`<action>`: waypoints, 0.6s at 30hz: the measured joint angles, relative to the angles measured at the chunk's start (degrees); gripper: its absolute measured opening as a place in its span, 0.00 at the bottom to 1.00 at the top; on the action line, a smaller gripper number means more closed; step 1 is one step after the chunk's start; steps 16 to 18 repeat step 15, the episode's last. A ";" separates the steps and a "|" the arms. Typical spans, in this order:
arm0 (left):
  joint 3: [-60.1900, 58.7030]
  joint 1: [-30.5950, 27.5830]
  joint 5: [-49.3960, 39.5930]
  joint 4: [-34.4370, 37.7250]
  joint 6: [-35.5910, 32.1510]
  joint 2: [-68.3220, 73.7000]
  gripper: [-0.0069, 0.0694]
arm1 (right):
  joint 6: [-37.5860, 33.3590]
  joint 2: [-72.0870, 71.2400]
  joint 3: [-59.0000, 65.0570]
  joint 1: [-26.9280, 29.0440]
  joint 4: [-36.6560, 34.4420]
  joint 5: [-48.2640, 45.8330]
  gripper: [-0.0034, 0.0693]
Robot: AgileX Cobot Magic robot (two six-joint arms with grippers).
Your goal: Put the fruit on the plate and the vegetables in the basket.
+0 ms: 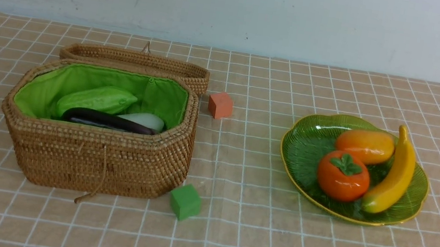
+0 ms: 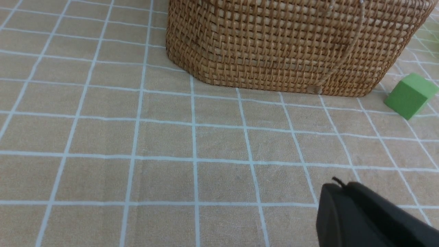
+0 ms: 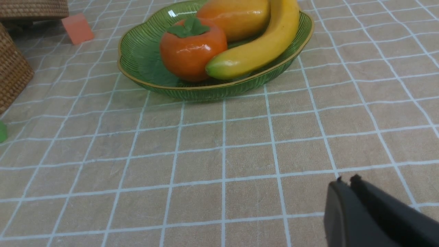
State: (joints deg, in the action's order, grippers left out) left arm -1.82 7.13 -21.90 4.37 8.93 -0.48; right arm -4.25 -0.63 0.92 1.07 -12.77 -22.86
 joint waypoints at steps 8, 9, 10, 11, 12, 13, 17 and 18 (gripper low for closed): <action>0.00 0.00 0.00 0.00 0.00 0.00 0.10 | 0.00 0.00 0.00 0.00 0.00 0.00 0.11; 0.00 0.00 0.00 0.00 0.00 0.00 0.10 | 0.00 0.00 0.00 0.00 0.00 0.00 0.11; 0.00 0.00 0.00 0.00 0.00 0.00 0.10 | 0.00 0.00 0.00 0.00 0.00 0.00 0.11; 0.00 0.00 0.00 0.00 0.00 0.00 0.10 | 0.00 0.00 0.00 0.00 0.00 0.00 0.11; 0.00 0.00 0.00 0.00 0.00 0.00 0.10 | 0.00 0.00 0.00 0.00 0.00 0.00 0.11; 0.00 0.00 0.00 0.00 0.00 0.00 0.10 | 0.00 0.00 0.00 0.00 0.00 0.00 0.11; 0.00 0.00 0.00 0.00 0.00 0.00 0.10 | 0.00 0.00 0.00 0.00 0.00 0.00 0.12; 0.00 0.00 0.00 0.00 0.00 0.00 0.10 | 0.00 0.00 0.00 0.00 0.00 0.00 0.12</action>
